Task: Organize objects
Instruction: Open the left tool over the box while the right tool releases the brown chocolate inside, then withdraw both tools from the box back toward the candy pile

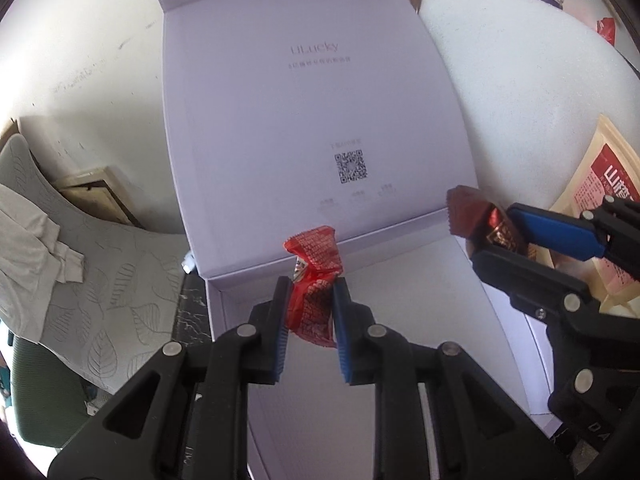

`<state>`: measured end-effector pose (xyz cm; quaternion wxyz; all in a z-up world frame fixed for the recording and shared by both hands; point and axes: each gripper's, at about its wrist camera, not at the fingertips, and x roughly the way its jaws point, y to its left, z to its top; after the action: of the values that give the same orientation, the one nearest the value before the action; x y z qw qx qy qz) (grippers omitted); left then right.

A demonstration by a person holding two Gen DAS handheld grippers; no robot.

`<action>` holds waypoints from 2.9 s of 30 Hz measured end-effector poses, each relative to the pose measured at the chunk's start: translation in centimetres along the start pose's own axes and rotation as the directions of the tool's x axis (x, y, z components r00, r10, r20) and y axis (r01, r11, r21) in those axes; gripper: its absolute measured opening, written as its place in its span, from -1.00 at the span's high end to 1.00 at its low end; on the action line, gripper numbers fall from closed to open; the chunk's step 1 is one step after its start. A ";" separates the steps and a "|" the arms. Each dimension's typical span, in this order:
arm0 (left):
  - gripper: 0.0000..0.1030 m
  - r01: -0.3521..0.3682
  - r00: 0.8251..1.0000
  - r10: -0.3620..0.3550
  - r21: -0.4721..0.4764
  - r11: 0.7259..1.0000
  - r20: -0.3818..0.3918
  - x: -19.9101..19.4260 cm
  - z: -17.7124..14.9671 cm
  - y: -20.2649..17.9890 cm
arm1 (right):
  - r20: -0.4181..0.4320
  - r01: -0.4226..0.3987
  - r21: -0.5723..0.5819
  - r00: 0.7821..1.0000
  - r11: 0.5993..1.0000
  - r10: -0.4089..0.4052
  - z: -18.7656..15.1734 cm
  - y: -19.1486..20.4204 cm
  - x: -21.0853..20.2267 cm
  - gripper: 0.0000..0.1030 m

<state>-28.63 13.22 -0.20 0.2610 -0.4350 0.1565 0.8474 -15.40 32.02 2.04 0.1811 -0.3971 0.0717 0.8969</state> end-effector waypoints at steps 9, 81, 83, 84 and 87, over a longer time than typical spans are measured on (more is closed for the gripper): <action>0.63 -0.057 0.998 0.057 0.020 0.998 -0.038 2.1 -0.4 -0.3 | -0.082 0.019 -0.007 0.996 1.000 -0.019 -1.3 -0.5 2.6 0.44; -0.06 -0.147 0.983 0.159 -0.126 0.981 0.090 -18.0 -8.4 0.1 | 0.091 0.179 -0.021 0.980 0.984 -0.176 -5.5 5.1 -17.3 -0.15; -0.08 -0.156 0.982 0.168 -0.129 0.979 0.089 -18.4 -9.0 -0.1 | 0.093 0.180 -0.024 0.980 0.983 -0.177 -6.2 5.3 -17.8 -0.15; -0.09 -0.160 0.981 0.172 -0.130 0.979 0.091 -18.6 -9.3 -0.2 | 0.093 0.179 -0.025 0.980 0.984 -0.176 -6.4 5.4 -18.0 -0.15; -0.13 -0.151 0.982 0.162 -0.111 0.982 0.098 -19.2 -10.1 -0.6 | 0.092 0.181 -0.026 0.980 0.983 -0.178 -7.2 5.8 -18.6 -0.15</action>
<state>-12.31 2.88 9.73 0.1787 -0.3883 0.1319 0.8944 -1.14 19.75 10.79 0.2576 -0.3648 0.0120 0.8947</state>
